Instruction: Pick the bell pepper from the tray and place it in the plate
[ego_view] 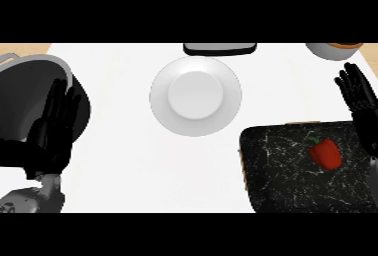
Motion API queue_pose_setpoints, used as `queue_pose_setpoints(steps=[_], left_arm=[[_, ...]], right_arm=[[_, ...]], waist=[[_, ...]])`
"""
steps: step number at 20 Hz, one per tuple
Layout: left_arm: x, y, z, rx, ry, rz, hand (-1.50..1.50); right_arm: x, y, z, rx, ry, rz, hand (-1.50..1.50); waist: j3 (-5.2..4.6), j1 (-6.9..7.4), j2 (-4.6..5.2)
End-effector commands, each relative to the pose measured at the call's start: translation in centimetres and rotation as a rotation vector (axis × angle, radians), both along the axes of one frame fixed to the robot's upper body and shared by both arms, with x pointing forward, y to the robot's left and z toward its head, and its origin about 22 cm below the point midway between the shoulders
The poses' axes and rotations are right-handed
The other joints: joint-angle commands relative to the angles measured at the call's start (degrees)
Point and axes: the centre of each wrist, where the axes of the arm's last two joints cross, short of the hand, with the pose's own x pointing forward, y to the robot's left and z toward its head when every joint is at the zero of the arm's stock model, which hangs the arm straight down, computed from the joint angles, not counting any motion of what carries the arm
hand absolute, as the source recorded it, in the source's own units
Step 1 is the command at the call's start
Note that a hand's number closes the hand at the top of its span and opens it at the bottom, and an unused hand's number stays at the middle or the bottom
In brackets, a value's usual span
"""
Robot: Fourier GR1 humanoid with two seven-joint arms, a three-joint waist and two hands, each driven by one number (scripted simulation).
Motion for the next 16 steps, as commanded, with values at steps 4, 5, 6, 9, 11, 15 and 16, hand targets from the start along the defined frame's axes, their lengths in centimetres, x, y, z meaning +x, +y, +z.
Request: queue_pose_setpoints(steps=[4, 5, 6, 9, 11, 15, 16], left_arm=[[2.0, 1.5, -0.2, 0.261, 0.034, -0.097, 0.00], [1.5, 2.0, -0.5, 0.312, 0.046, -0.117, 0.00], [3.2, 1.7, 1.1, 0.358, 0.031, -0.132, 0.00], [1.8, 0.9, -0.2, 0.302, 0.078, -0.160, 0.00], [2.6, 0.4, -1.7, 0.311, 0.113, -0.178, 0.00], [2.9, 0.1, -2.2, 0.317, 0.119, -0.196, 0.00], [3.4, 1.4, -3.2, 0.299, 0.119, -0.182, 0.00]], right_arm=[[1.5, 6.1, 0.4, 0.196, 0.114, 0.074, -1.50], [1.7, 8.5, 0.7, 0.247, 0.136, 0.093, -1.50], [3.2, 9.9, 2.3, 0.266, 0.168, 0.103, -1.50], [1.0, 3.0, 3.4, -0.702, 0.021, 0.124, 1.50], [-1.4, 7.2, -4.2, -0.358, 0.136, -0.028, -1.50], [-4.3, 6.1, -8.8, -0.306, 0.147, 0.031, -1.50], [-4.0, 5.9, -7.0, -0.371, 0.132, 0.031, -1.50]], waist=[[-2.48, -0.08, 0.46], [-2.50, 0.32, 0.36], [-2.51, 0.24, 0.60], [-3.21, 0.34, 0.72], [-2.46, -0.93, 0.48], [-2.41, -0.15, 0.29], [-2.46, -0.29, 0.26]])
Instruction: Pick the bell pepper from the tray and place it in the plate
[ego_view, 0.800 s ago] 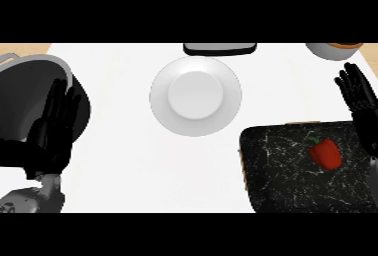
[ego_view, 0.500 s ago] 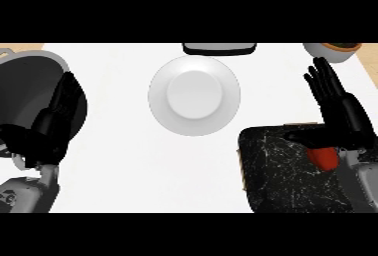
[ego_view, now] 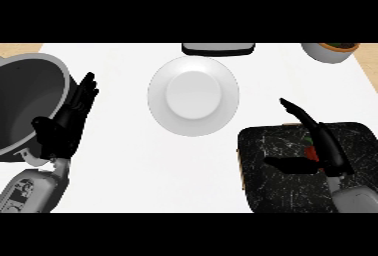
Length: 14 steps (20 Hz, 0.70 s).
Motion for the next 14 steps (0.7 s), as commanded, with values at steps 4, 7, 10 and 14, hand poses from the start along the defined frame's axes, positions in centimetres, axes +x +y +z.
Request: queue_pose_setpoints(steps=[4, 7, 10, 14], left_arm=[[-0.4, 0.0, -1.5, 0.031, 0.048, 0.003, 0.00], [1.3, 0.3, -0.8, 0.034, 0.047, 0.000, 0.00], [0.0, 0.3, -2.8, 0.039, 0.045, 0.005, 0.00], [0.2, 0.5, -1.3, 0.036, 0.035, 0.018, 0.00]], right_arm=[[-4.4, -1.9, -0.4, -0.230, -0.126, -0.034, -1.50], [-3.1, -1.3, 4.2, -0.222, -0.219, -0.090, -1.50], [-2.6, -4.3, 8.6, -0.332, -0.157, -0.099, -1.50], [-4.3, -3.5, 10.1, -0.564, 0.052, -0.105, -1.50]], waist=[[-0.28, -0.54, -0.11], [-0.30, -0.43, -0.01], [-0.35, -0.11, 0.04], [-0.54, -0.26, -0.22]])
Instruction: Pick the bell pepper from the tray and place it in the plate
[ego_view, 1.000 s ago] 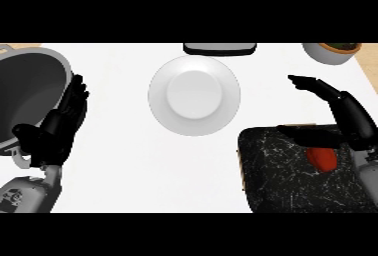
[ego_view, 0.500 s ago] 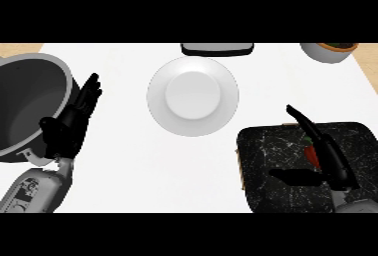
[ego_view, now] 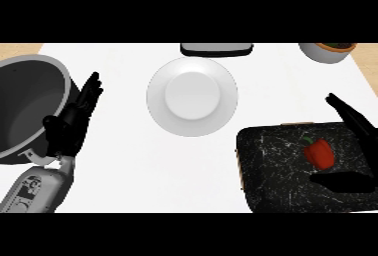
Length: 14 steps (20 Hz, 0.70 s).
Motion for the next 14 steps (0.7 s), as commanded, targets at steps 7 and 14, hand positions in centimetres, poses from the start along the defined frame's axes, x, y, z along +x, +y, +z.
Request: queue_pose_setpoints(steps=[7, 14], left_arm=[[-0.1, 1.1, -1.7, 0.011, 0.060, 0.003, 0.00], [0.9, 2.4, -1.3, 0.016, 0.048, 0.008, 0.00]], right_arm=[[-0.3, -0.3, 6.5, -0.273, 0.328, -0.095, -1.50], [1.4, 0.4, 5.2, -0.266, 0.417, -0.107, -1.50]], waist=[[-0.32, 0.75, 0.56], [-0.23, 0.84, 0.64]])
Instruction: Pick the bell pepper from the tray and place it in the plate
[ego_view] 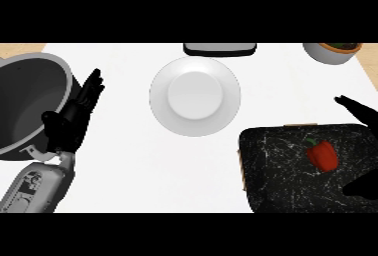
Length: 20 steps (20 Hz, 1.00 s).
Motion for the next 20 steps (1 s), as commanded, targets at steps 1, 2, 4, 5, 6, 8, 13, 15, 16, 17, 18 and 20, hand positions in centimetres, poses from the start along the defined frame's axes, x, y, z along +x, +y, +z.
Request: queue_pose_setpoints(steps=[1, 2, 4, 5, 6, 8, 13, 15, 16, 17, 18, 20], left_arm=[[-0.9, 1.0, -2.4, 0.028, 0.054, 0.031, 0.00], [-1.2, 1.9, -1.7, 0.003, 0.058, 0.022, 0.00], [0.2, 1.3, -1.2, 0.011, 0.049, 0.027, 0.00], [-0.6, -0.2, -2.2, -0.002, 0.041, 0.028, 0.00], [-1.4, -0.6, -2.9, 0.009, 0.055, 0.022, 0.00], [-0.7, 1.7, -1.7, 0.020, 0.047, 0.030, 0.00], [0.0, -0.6, -0.4, 0.026, 0.058, 0.028, 0.00], [0.2, -1.5, -2.9, 0.025, 0.062, 0.023, 0.00], [0.5, -0.3, -2.1, 0.017, 0.035, 0.032, 0.00], [-0.8, 0.0, -2.0, 0.014, 0.048, 0.027, 0.00], [-0.5, 0.5, -0.9, 0.032, 0.040, 0.039, 0.00], [-0.9, 1.7, -1.3, 0.011, 0.053, 0.030, 0.00]], right_arm=[[1.1, -0.7, -0.3, 0.002, 0.060, -0.005, -1.50], [1.0, -1.1, -1.0, -0.006, 0.059, -0.013, -1.50], [1.3, 0.0, -1.2, -0.017, 0.085, 0.003, -1.50], [2.0, -0.6, -2.6, -0.027, 0.107, -0.004, -1.50], [1.2, -0.2, -3.7, -0.049, 0.127, -0.004, -1.50], [1.8, 0.3, -3.1, -0.084, 0.154, -0.018, -1.50], [2.2, 0.7, -7.2, -0.101, 0.182, -0.010, -1.50], [3.1, -0.8, -6.5, -0.088, 0.195, -0.008, -1.50], [3.0, -0.1, -8.0, -0.106, 0.203, -0.010, -1.50], [4.3, -0.7, -7.9, -0.101, 0.228, -0.009, -1.50], [4.4, -1.0, -8.1, -0.121, 0.244, -0.002, -1.50], [4.0, -1.7, -9.6, -0.104, 0.255, -0.015, -1.50]], waist=[[-0.37, 0.13, 0.44], [-0.36, 0.16, 0.40], [-0.37, -0.03, 0.43], [-0.35, 0.21, 0.48], [-0.35, 0.15, 0.44], [-0.37, 0.16, 0.43], [-0.33, 0.09, 0.41], [-0.35, -0.14, 0.48], [-0.35, -0.02, 0.47], [-0.34, 0.43, 0.47], [-0.34, 0.44, 0.45], [-0.34, 0.28, 0.42]])
